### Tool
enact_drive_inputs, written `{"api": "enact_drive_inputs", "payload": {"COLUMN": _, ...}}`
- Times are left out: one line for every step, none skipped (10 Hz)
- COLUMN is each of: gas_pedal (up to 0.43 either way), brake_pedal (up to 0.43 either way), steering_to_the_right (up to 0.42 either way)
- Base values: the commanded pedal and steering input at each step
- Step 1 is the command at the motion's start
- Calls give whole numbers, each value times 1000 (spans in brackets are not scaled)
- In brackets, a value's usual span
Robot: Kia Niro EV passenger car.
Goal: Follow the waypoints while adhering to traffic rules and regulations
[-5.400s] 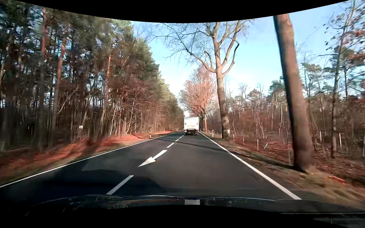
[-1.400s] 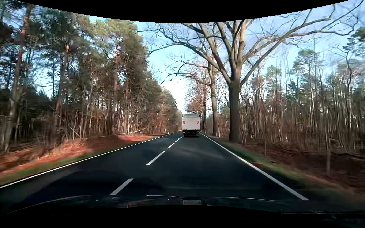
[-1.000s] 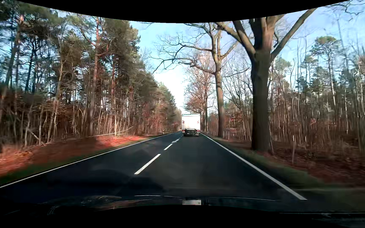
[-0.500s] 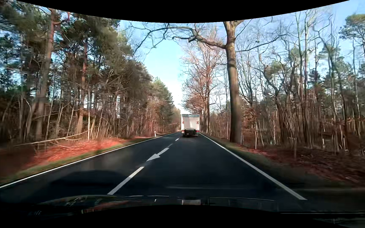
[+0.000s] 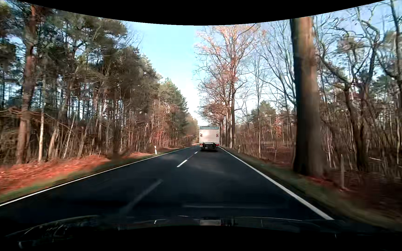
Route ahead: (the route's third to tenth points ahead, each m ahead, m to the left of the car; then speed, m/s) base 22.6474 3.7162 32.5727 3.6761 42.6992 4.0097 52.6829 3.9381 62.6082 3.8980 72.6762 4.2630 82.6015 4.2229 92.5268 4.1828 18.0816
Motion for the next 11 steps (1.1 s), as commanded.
{"api": "enact_drive_inputs", "payload": {"gas_pedal": 98, "brake_pedal": 0, "steering_to_the_right": 0}}
{"api": "enact_drive_inputs", "payload": {"gas_pedal": 130, "brake_pedal": 0, "steering_to_the_right": 0}}
{"api": "enact_drive_inputs", "payload": {"gas_pedal": 130, "brake_pedal": 0, "steering_to_the_right": 0}}
{"api": "enact_drive_inputs", "payload": {"gas_pedal": 130, "brake_pedal": 0, "steering_to_the_right": 0}}
{"api": "enact_drive_inputs", "payload": {"gas_pedal": 130, "brake_pedal": 0, "steering_to_the_right": 0}}
{"api": "enact_drive_inputs", "payload": {"gas_pedal": 130, "brake_pedal": 0, "steering_to_the_right": 0}}
{"api": "enact_drive_inputs", "payload": {"gas_pedal": 130, "brake_pedal": 0, "steering_to_the_right": 0}}
{"api": "enact_drive_inputs", "payload": {"gas_pedal": 130, "brake_pedal": 0, "steering_to_the_right": 0}}
{"api": "enact_drive_inputs", "payload": {"gas_pedal": 130, "brake_pedal": 0, "steering_to_the_right": -1}}
{"api": "enact_drive_inputs", "payload": {"gas_pedal": 130, "brake_pedal": 0, "steering_to_the_right": -3}}
{"api": "enact_drive_inputs", "payload": {"gas_pedal": 130, "brake_pedal": 0, "steering_to_the_right": -3}}
